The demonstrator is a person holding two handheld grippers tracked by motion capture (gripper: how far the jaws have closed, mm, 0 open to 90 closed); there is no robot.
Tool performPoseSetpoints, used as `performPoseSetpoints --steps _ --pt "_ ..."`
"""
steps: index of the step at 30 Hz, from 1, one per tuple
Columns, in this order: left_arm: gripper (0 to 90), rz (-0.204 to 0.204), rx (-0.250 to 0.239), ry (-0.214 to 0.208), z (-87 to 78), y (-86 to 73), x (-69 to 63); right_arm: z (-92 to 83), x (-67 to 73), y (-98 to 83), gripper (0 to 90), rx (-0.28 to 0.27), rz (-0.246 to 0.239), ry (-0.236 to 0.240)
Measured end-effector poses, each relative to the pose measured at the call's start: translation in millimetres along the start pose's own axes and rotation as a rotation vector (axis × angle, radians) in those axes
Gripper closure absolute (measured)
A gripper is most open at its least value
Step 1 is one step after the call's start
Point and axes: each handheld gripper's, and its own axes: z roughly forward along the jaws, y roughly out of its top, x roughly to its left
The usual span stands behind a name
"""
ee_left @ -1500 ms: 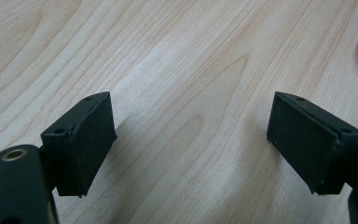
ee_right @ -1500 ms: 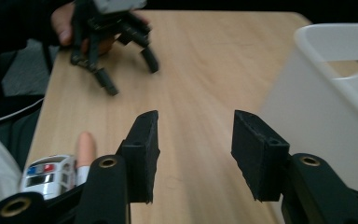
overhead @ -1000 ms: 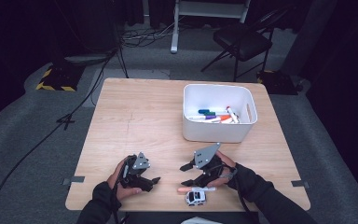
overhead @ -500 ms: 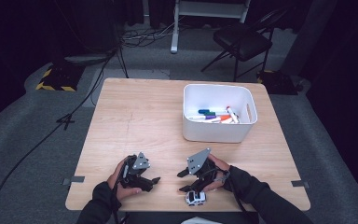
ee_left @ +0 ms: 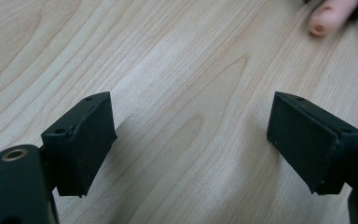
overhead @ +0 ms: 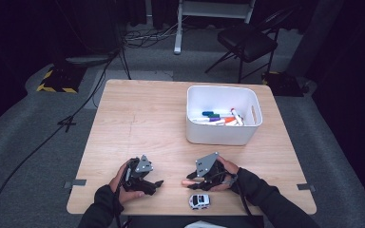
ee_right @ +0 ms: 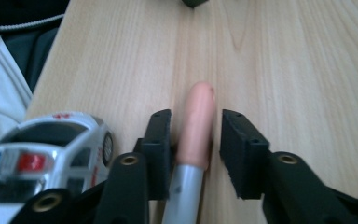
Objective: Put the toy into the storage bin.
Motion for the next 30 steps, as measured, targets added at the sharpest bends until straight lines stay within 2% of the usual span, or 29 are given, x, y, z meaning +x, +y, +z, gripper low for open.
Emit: performPoseSetpoints --steps 3,4,12,19,25,27,30 --pt "15.5 -0.001 0.0 -0.001 0.0 0.0 -0.1 -4.1 -3.7 -4.4 72.3 0.003 0.016 -0.014" --pt "15.5 -0.001 0.0 -0.001 0.1 0.0 -0.1 -4.5 -6.0 -6.2 73.2 -0.003 0.038 -0.008" --pt "15.5 0.0 0.0 0.0 0.0 0.0 0.0 -3.7 -11.2 -8.3 74.4 -0.024 0.082 -0.04" --pt "15.5 0.0 0.0 0.0 0.0 0.0 0.1 -10.5 -11.8 -16.1 74.6 -0.044 0.093 -0.057" --pt "15.5 0.0 0.0 0.0 0.0 0.1 0.1 -30.1 -11.4 -17.8 74.7 -0.112 0.115 -0.092" --pt "15.5 0.0 0.001 0.0 0.0 0.1 0.2 -41.0 -12.0 -18.2 74.7 -0.142 0.113 -0.102" --pt "15.5 0.0 0.001 0.0 0.0 0.1 0.1 -56.8 -13.6 -20.3 74.7 -0.205 0.134 -0.131"
